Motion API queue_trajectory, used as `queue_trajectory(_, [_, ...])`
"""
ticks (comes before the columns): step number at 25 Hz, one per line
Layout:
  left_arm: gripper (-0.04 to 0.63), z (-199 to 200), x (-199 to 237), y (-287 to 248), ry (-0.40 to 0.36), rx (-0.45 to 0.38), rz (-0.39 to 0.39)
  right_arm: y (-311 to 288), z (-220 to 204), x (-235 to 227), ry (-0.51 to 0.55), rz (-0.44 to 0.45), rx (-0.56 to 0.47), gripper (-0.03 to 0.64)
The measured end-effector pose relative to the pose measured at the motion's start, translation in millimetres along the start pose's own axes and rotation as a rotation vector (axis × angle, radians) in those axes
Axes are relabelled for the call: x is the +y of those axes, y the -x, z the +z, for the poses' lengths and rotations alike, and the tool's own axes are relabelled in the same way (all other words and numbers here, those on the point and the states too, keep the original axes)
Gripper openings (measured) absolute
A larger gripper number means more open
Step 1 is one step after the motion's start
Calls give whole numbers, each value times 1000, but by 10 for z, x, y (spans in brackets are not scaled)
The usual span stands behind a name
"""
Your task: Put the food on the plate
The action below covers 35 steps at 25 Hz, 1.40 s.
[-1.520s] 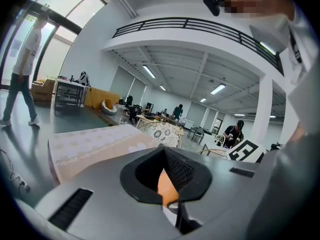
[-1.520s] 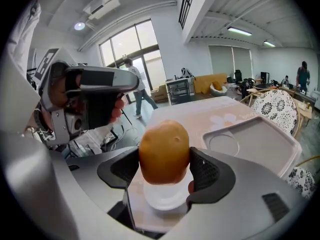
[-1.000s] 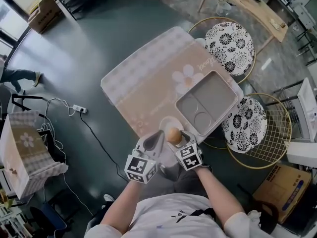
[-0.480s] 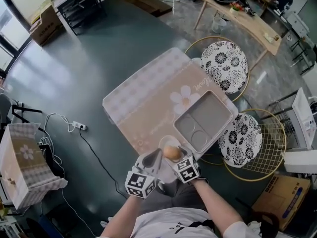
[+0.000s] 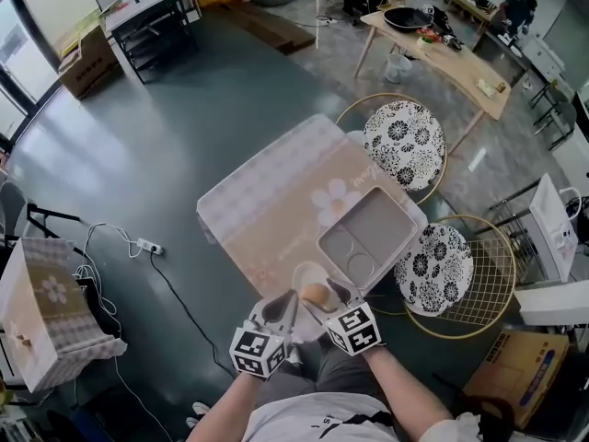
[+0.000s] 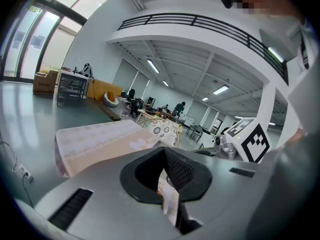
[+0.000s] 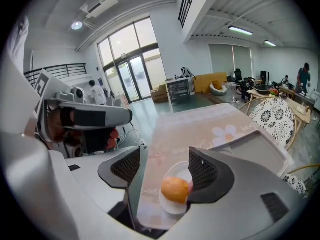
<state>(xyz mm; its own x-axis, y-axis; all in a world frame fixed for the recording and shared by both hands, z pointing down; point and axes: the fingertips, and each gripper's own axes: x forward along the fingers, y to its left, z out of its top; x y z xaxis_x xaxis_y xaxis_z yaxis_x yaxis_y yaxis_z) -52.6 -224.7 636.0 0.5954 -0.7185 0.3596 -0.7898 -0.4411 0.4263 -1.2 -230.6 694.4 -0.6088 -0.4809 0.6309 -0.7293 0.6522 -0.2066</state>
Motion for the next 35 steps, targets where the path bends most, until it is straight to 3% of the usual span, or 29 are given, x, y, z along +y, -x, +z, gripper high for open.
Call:
queue_trajectory(6, [6, 296, -234, 207, -7, -17, -15, 460, 578, 180, -75, 25, -176, 300])
queue_trajectory(10, [6, 547, -352, 324, -18, -38, -18, 754, 1042, 258, -86, 17, -310, 151])
queue_trajectory(14, [6, 812, -488, 431, -34, -64, -21, 1002, 1366, 307, -95, 7, -396, 94])
queue_trajectory(23, [6, 1357, -680, 718, -55, -138, -34, 1328, 1751, 549, -91, 26, -487, 32])
queue_trajectory(35, [6, 1630, -891, 966, -93, -207, -61, 1618, 1952, 779, -96, 38, -563, 20])
